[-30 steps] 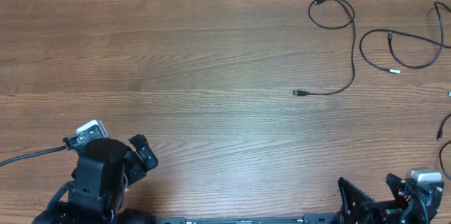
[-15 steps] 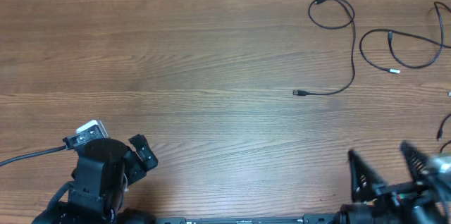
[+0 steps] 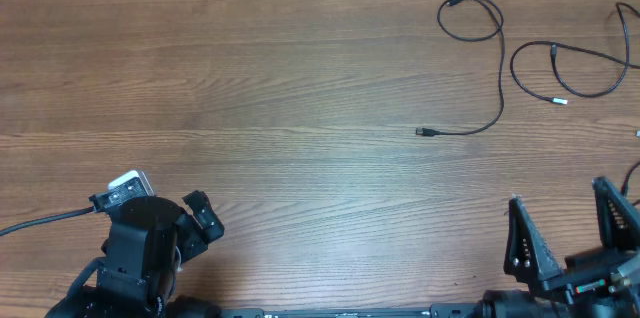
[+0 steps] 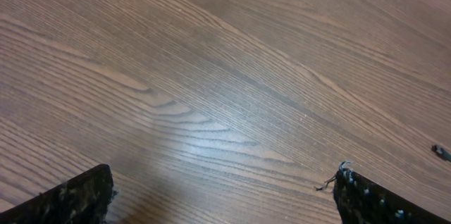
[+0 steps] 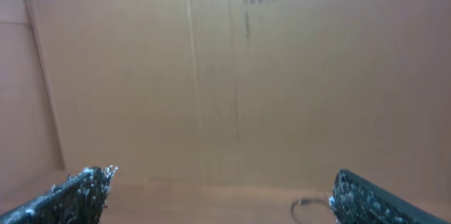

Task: Untangle cables

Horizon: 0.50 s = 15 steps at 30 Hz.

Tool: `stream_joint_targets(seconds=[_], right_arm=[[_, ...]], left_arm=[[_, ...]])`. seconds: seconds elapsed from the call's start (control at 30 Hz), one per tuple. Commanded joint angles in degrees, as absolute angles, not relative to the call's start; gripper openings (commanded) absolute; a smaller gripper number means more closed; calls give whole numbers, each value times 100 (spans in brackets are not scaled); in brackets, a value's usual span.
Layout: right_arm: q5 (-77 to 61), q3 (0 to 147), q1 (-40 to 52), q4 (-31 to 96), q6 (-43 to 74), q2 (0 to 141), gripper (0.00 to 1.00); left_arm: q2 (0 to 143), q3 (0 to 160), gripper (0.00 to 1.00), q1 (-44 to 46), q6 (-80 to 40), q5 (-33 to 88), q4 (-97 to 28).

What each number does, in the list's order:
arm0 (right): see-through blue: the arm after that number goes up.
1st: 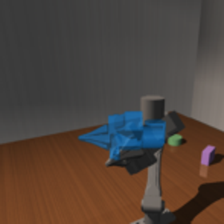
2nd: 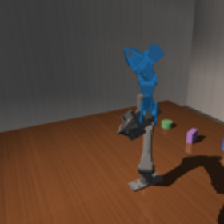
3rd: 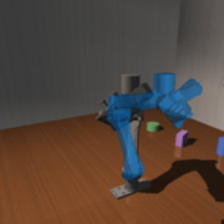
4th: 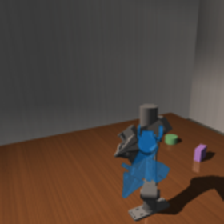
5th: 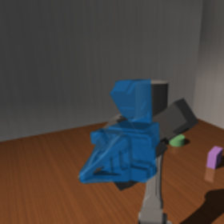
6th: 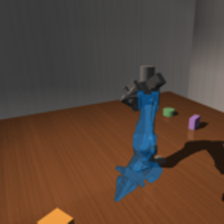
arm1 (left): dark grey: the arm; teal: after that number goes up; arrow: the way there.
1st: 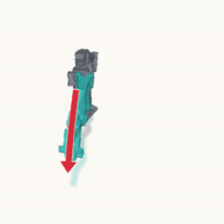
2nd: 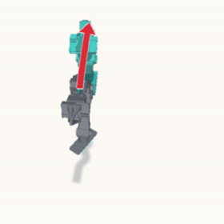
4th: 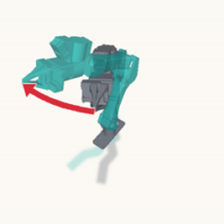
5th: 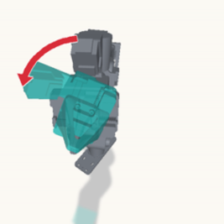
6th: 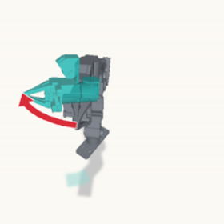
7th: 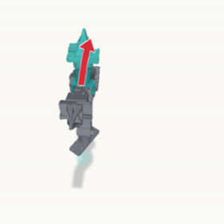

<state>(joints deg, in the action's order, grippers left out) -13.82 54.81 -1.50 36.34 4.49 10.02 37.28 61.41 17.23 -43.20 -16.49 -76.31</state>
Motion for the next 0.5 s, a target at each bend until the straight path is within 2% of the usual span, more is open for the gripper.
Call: stream_joint_targets(seconds=[0.0,0.07,0.23,0.3,0.47], right_arm=[[-1406,4700,-163,2770,471,720,100],[-1406,3697,-163,915,471,624,100],[-1406,2447,-163,-1323,471,624,100],[-1406,2045,-161,-1747,471,624,100],[-1406,1297,-163,-1809,469,329,100]], left_arm=[[3723,6117,100,1728,-4392,-1645,-7629],[3721,6117,100,1728,-4392,-1645,-7629],[3721,6117,100,1728,-4392,-1645,-7629],[3723,6117,100,1728,-4392,-1645,-7629],[3723,6117,100,1728,-4392,-1645,-7629]])
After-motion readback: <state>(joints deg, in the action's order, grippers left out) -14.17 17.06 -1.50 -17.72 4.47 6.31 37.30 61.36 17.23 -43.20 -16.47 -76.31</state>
